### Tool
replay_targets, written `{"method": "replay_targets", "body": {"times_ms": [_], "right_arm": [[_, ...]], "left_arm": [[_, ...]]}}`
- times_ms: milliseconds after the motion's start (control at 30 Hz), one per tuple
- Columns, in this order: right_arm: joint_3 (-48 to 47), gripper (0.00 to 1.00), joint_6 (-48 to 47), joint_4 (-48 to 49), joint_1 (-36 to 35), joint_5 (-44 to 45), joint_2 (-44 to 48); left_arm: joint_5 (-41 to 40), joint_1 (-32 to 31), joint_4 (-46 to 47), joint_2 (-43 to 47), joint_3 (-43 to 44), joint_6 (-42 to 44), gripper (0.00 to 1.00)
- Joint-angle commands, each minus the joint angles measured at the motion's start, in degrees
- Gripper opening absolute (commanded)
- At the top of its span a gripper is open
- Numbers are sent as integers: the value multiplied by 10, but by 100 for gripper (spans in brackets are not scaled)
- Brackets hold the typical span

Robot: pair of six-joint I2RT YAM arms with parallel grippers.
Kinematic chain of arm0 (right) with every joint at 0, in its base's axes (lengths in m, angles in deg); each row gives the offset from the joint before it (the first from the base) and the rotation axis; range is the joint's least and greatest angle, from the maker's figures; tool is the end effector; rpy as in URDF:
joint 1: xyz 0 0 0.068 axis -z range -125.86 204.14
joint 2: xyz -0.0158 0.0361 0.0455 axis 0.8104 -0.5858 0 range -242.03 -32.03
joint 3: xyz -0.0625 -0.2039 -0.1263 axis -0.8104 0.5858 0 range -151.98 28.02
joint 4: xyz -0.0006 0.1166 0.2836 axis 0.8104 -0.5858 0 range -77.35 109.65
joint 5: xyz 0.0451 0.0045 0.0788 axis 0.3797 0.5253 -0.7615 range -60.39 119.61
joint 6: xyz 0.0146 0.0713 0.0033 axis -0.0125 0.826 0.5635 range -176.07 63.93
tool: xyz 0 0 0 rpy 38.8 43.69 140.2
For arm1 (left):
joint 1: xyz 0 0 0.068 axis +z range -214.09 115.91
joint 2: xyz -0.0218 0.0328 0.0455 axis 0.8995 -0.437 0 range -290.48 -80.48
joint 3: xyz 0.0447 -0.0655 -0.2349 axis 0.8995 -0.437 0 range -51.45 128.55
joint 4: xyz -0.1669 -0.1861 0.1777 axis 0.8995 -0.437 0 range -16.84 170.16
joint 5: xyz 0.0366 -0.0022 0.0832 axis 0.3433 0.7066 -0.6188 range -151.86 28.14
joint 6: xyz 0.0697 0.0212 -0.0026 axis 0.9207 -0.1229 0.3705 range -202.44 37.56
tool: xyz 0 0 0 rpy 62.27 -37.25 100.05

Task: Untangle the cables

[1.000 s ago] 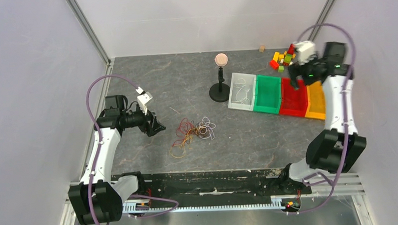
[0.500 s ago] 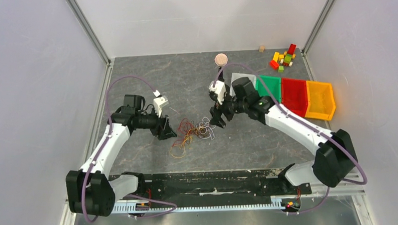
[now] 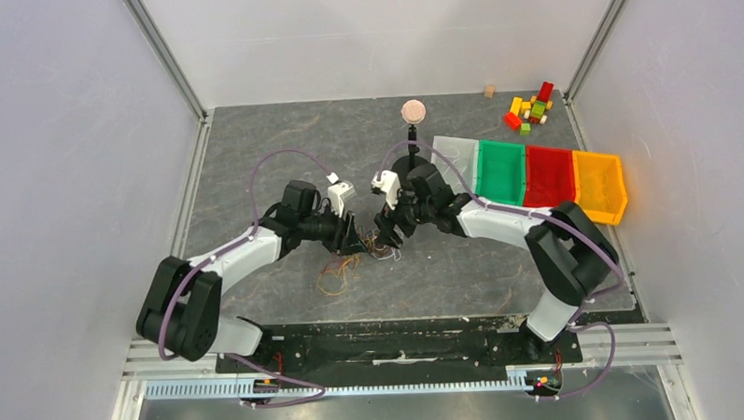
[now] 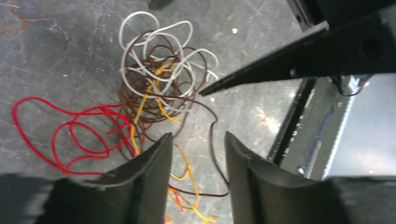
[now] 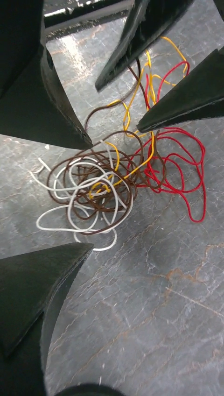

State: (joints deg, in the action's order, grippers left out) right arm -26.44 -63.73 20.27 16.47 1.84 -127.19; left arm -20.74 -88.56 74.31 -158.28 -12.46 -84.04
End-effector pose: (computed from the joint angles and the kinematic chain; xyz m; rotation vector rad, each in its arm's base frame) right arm 0.2994 0.2669 0.1232 -1.1263 2.0129 0.8232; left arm 0.2753 -0.1690 0.1254 0.8156 2.2001 -1.0658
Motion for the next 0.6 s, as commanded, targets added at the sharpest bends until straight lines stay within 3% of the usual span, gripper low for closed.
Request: {"method": "replay_targets", "body": {"times_ms": [0, 67, 200, 333, 433, 567], "right_arm": [[-19, 73, 22, 80, -12, 12, -46], [-23, 69, 10, 82, -15, 35, -64], [-12, 57, -14, 64, -18, 96, -79], [10, 49, -17, 55, -18, 123, -79], [21, 44, -16, 54, -18, 128, -76], [38, 43, -18, 48, -18, 128, -73]], "left_arm": [[-11, -5, 63, -35, 29, -47, 32], [19, -5, 14, -16, 47, -26, 4], [61, -2, -89, 90, 94, 41, 2], [108, 39, -139, 176, 166, 22, 2], [122, 79, -144, 203, 243, -18, 2], [126, 147, -82, 198, 363, -98, 2]]}}
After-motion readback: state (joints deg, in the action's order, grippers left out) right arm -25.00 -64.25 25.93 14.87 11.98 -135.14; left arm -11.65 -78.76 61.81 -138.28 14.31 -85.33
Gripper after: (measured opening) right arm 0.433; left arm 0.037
